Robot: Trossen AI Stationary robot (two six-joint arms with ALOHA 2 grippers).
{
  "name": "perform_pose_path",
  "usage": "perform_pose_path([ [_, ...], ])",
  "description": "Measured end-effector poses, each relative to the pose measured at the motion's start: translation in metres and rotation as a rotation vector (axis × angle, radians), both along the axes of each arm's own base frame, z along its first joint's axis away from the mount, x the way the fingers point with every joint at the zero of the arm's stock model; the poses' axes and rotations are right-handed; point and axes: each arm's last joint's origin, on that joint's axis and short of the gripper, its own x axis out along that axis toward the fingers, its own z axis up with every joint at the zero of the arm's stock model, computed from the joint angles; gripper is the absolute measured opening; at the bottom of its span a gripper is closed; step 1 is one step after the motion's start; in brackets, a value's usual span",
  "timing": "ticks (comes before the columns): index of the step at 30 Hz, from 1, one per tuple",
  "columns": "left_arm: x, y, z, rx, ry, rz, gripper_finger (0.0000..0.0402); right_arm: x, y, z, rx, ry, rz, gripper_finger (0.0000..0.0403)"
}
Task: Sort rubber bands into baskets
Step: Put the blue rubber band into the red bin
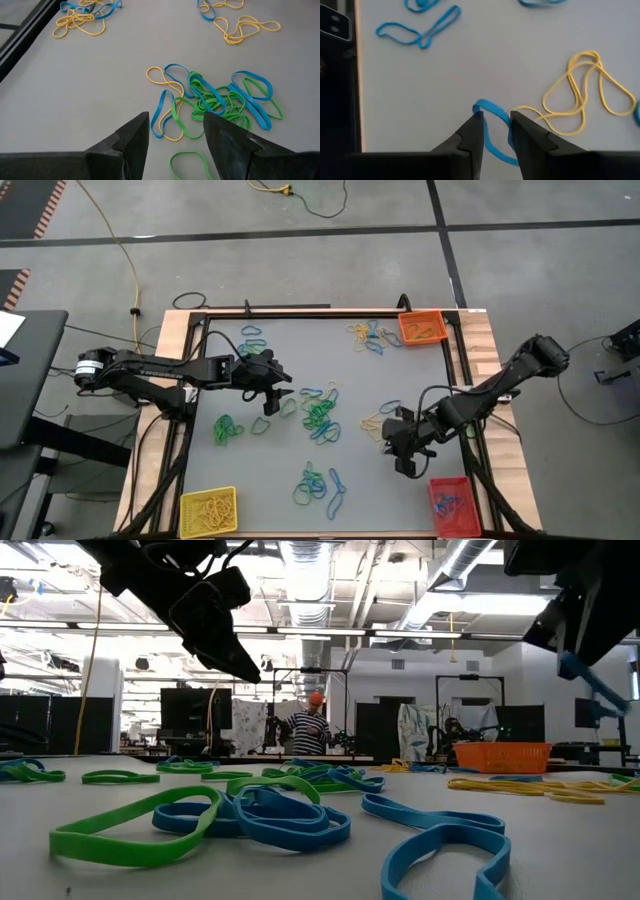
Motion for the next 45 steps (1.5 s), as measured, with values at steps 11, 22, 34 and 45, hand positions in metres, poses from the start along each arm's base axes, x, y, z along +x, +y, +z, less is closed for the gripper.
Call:
perform_pose_path([
  [11, 0.0, 0.0, 0.0, 0.0, 0.0, 0.0, 0.0178, -0.001, 0.012, 0.003, 0.004, -0.064, 0.046, 0.0021],
  [22, 0.0, 0.0, 0.0, 0.0, 0.0, 0.0, 0.0178, 0.019, 0.018, -0.027, -0.076, -0.03, 0.014, 0.0165],
  [34, 0.0, 0.0, 0.0, 0.0, 0.0, 0.0, 0.0178, 0.041, 0.018, -0.081, -0.048, 0.157, 0.031, 0.0191],
  [45, 0.0, 0.0, 0.0, 0.0, 0.0, 0.0, 0.0178, 0.042, 0.017, -0.081, -0.038, 0.166, 0.083, 0.0022],
])
